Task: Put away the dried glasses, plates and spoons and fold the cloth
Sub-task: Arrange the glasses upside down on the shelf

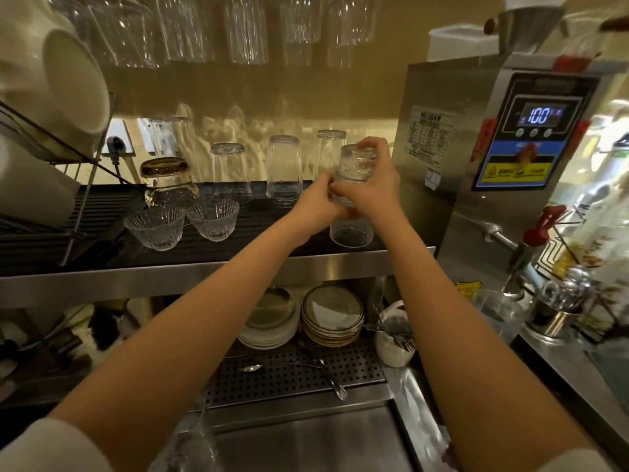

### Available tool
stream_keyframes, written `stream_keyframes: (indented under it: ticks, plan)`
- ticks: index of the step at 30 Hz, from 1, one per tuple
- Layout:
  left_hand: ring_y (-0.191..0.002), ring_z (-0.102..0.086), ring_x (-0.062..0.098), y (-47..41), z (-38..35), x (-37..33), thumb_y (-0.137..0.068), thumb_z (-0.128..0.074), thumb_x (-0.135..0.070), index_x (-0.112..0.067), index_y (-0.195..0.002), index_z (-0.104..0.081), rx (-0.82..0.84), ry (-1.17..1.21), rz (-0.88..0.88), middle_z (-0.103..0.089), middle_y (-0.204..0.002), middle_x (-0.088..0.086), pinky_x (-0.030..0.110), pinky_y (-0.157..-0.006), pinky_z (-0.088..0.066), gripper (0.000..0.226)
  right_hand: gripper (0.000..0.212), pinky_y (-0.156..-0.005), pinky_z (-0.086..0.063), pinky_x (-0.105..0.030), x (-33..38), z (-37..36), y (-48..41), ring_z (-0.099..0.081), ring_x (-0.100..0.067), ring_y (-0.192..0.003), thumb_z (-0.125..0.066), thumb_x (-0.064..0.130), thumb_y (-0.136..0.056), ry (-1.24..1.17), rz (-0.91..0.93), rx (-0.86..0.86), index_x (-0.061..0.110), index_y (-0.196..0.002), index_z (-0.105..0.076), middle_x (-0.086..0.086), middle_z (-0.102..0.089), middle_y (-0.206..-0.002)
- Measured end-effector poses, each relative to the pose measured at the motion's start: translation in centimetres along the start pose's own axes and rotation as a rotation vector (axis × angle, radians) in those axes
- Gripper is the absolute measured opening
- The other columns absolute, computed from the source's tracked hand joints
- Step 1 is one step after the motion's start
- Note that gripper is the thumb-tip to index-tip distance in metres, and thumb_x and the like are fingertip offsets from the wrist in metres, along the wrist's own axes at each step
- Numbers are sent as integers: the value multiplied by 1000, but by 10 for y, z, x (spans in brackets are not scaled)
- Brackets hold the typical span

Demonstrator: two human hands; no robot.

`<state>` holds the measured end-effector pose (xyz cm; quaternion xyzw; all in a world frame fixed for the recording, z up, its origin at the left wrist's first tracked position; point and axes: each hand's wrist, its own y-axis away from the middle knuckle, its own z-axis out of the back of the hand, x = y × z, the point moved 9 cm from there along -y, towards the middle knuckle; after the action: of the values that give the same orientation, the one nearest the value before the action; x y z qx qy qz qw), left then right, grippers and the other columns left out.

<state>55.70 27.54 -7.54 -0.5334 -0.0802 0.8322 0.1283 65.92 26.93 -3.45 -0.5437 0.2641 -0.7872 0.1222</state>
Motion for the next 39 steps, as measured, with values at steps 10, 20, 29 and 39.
stream_keyframes:
  ticks: [10,20,29,39]
  plan:
    - [-79,-50,0,6,3,-4,-78,-71,-9,-13,-131,-38,-10,50,40,-45,-88,-16,14,-60,-42,63,75,-90,-50,-41,1,1,4,-50,-23,-111,-83,11,-59,29,-30,13,21,-121,-42,-8,-49,-122]
    - [-97,-59,22,12,25,-11,-84,-62,-8,-16,-108,-46,-28,71,86,-58,-96,3,42,-86,-50,30,50,-96,-30,-23,38,0,3,-33,-22,-126,-66,11,-72,412,152,-56,21,-119,-50,-8,-37,-135]
    - [-86,-59,18,15,68,-5,-88,-58,-8,-15,-103,-51,-130,66,83,-60,-85,-2,36,-77,-48,18,29,-93,-30,-27,72,-35,2,-45,-19,-113,-57,8,-78,508,331,23,21,-104,-61,-1,-55,-114]
    - [-67,-56,16,11,136,14,-86,-56,0,-6,-100,-62,-321,-18,109,-60,-83,7,25,-58,-50,17,22,-80,-46,-32,72,-98,-15,-56,-21,-99,-54,5,-78,417,271,278,16,-93,-67,-6,-62,-104]
